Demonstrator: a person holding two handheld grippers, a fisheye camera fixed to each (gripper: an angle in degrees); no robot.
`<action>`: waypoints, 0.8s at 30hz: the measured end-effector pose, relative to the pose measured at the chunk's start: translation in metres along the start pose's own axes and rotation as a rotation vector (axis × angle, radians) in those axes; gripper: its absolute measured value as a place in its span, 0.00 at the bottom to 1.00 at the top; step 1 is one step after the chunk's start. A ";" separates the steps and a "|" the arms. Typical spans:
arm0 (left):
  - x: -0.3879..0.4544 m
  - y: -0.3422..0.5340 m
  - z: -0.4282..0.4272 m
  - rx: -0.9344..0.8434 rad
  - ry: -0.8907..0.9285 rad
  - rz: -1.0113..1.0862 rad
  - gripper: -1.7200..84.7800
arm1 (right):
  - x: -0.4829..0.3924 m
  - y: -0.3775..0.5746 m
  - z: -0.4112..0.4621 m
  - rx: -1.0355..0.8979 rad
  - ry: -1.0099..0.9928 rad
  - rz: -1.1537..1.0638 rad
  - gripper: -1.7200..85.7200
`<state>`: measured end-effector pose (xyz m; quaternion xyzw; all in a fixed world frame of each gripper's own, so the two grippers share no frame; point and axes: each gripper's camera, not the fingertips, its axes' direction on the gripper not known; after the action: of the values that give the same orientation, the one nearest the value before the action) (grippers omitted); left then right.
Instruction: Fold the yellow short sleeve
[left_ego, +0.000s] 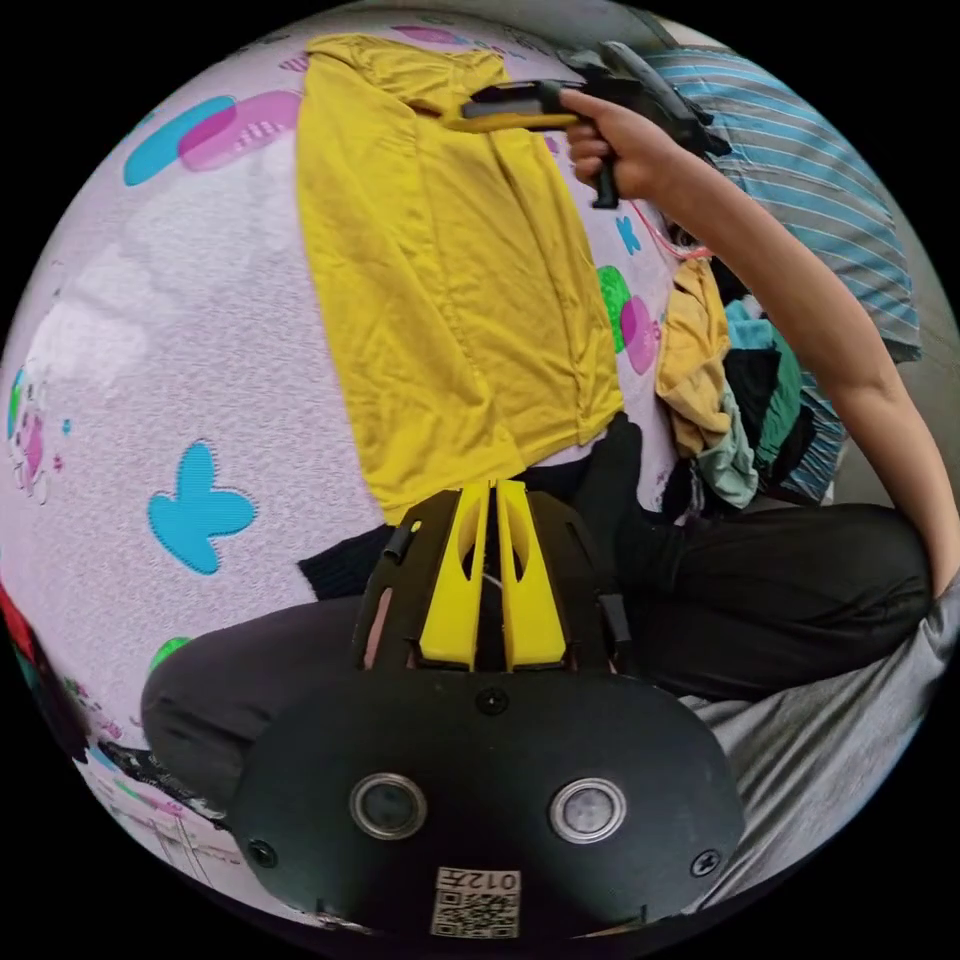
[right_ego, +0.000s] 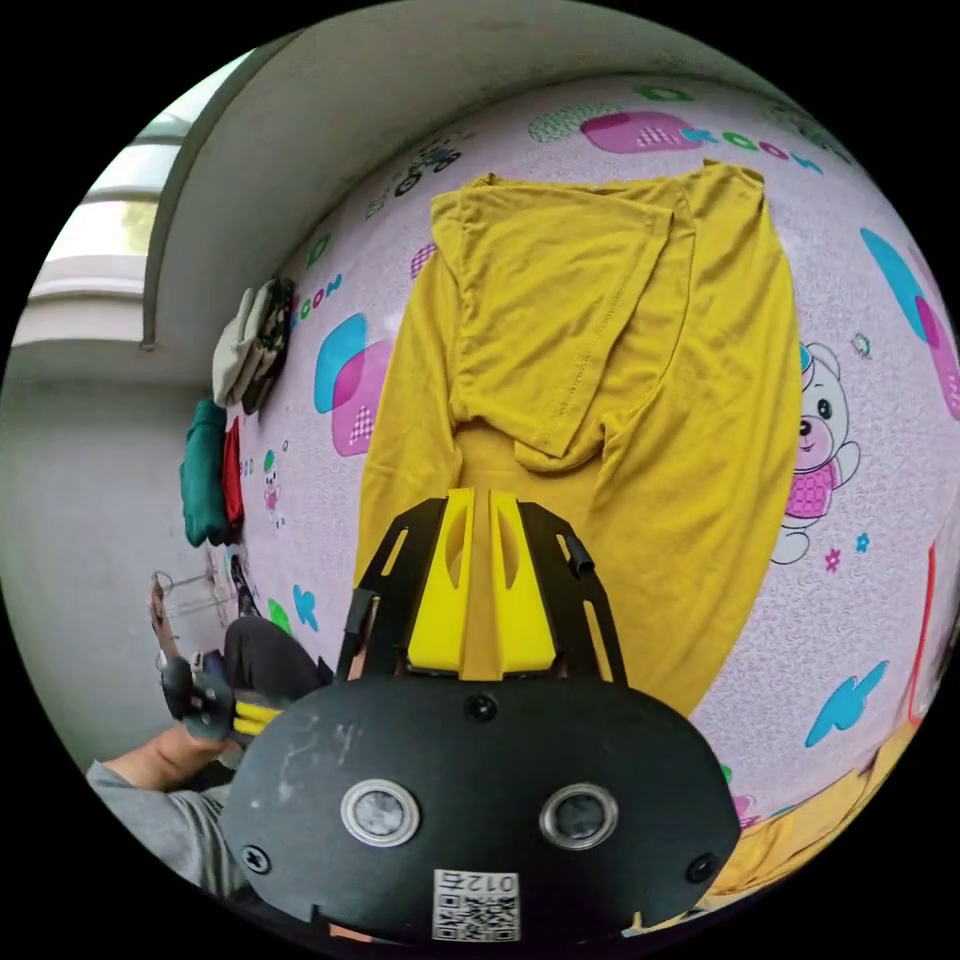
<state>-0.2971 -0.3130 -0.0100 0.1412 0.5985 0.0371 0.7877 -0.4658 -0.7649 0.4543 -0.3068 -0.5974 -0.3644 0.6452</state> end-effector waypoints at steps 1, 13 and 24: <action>-0.002 -0.005 0.000 -0.012 -0.039 -0.002 0.03 | -0.004 0.011 -0.004 -0.021 -0.015 -0.040 0.03; 0.025 -0.074 0.054 -0.121 -0.324 0.161 0.03 | -0.013 0.154 0.007 -0.137 -0.092 -0.200 0.01; 0.017 -0.106 0.078 -0.227 -0.286 0.091 0.03 | -0.005 0.073 0.057 -0.087 -0.118 -0.044 0.02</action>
<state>-0.2291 -0.4243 -0.0352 0.0824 0.4654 0.1197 0.8731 -0.4363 -0.6771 0.4578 -0.3425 -0.6244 -0.3853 0.5868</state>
